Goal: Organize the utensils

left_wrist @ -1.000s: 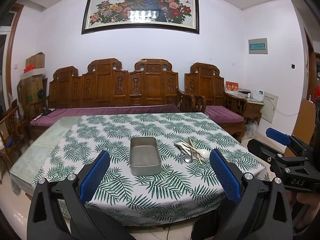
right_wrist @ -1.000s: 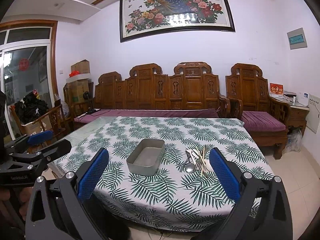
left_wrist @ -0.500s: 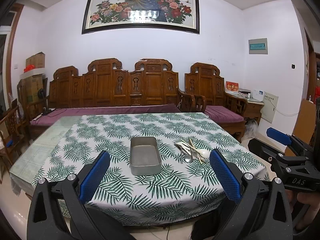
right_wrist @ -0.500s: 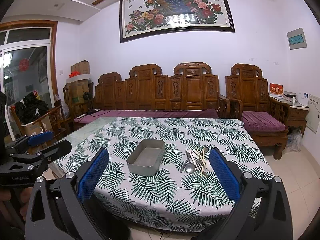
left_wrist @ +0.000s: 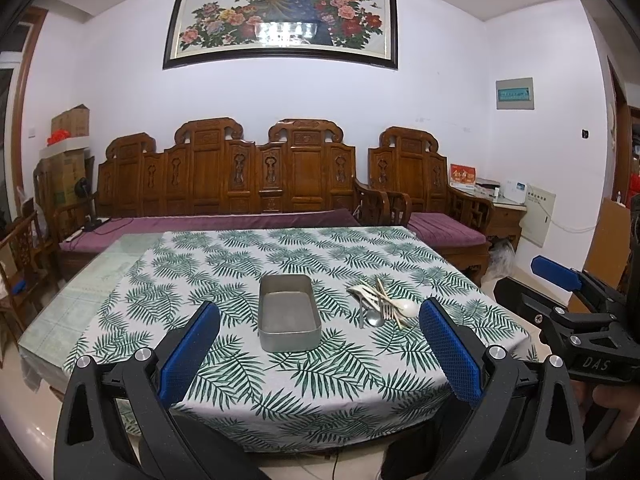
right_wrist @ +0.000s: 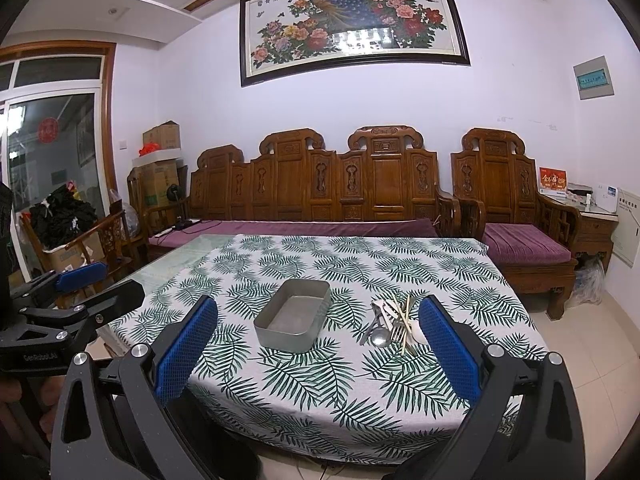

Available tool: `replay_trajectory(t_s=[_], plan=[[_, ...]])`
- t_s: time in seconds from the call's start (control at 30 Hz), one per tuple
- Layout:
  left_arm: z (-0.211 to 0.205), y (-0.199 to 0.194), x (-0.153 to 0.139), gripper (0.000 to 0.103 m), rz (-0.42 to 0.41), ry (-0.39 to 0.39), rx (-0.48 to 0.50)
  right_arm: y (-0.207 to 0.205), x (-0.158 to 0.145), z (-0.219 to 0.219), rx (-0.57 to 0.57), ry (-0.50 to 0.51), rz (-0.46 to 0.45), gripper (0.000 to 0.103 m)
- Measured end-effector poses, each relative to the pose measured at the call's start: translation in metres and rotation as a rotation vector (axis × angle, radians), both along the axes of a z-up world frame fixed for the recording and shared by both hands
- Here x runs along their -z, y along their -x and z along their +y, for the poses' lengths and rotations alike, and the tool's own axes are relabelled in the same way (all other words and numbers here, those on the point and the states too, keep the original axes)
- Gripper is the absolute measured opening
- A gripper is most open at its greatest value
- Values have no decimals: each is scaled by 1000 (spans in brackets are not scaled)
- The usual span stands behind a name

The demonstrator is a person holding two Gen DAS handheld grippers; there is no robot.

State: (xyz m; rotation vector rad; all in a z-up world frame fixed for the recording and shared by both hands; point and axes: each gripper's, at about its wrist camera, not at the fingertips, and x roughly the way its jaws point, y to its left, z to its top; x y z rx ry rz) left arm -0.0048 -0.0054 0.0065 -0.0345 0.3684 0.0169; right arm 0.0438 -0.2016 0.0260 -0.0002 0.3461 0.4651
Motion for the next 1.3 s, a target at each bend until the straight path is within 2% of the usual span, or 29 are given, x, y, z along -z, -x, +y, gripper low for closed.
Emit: replay_trajectory(t_s=[0.67, 1.0, 1.3], plan=[[-4, -6, 4, 96, 17, -8, 23, 1, -9, -4, 3, -4, 19, 101], [2, -50, 18, 96, 45, -5, 53, -55, 16, -2, 3, 42, 46, 101], [2, -127, 37, 96, 84, -24, 87, -134, 49, -14, 31, 70, 89, 101]])
